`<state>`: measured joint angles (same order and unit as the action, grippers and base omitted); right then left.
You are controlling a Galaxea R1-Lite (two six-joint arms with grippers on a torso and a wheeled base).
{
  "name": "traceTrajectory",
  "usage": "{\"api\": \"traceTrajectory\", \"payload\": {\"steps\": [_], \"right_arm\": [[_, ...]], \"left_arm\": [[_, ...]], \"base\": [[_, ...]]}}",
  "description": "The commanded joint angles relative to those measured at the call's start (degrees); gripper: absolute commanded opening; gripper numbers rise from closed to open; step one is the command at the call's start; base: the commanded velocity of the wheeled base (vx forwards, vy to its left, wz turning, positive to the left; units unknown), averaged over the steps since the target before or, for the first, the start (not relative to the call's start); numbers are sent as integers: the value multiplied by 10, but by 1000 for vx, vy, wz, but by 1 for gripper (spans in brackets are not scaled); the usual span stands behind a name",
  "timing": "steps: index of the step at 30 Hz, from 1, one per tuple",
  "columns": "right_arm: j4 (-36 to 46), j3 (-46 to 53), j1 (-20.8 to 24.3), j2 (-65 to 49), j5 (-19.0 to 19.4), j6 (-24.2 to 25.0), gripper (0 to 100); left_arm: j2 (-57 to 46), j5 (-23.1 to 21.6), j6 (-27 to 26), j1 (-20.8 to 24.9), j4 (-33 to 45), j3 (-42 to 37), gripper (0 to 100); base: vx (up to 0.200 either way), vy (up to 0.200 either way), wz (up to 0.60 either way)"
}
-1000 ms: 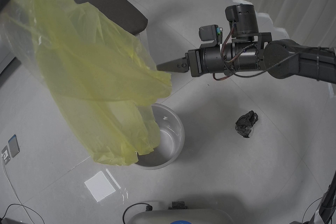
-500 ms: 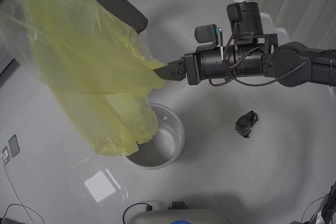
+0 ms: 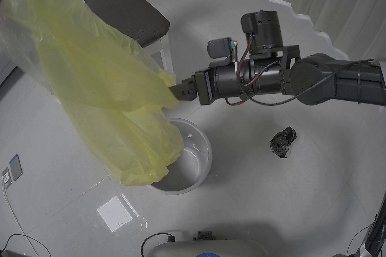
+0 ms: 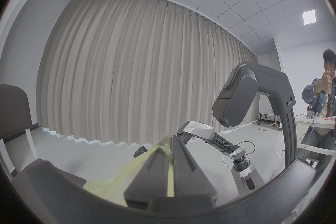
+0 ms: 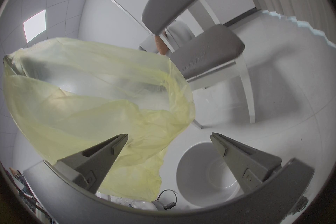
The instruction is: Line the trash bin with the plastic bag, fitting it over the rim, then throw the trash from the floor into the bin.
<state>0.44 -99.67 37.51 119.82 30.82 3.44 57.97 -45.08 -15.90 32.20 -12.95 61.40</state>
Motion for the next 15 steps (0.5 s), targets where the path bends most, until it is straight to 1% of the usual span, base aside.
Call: {"api": "traceTrajectory", "payload": {"steps": [1, 7, 8, 15], "right_arm": [[-2, 28, 4, 14, 0, -4, 100], [-8, 32, 4, 13, 0, -14, 100], [-8, 32, 4, 10, 0, -19, 0], [1, 56, 3, -13, 0, -17, 0]], "left_arm": [[1, 0, 0, 1, -1, 0, 0], [0, -1, 1, 0, -1, 0, 0], [-1, -1, 1, 0, -1, 0, 0], [-4, 0, 2, -4, -1, -1, 0]], "base": [[0, 0, 0], [0, 0, 0], [0, 0, 0], [0, 0, 0]]}}
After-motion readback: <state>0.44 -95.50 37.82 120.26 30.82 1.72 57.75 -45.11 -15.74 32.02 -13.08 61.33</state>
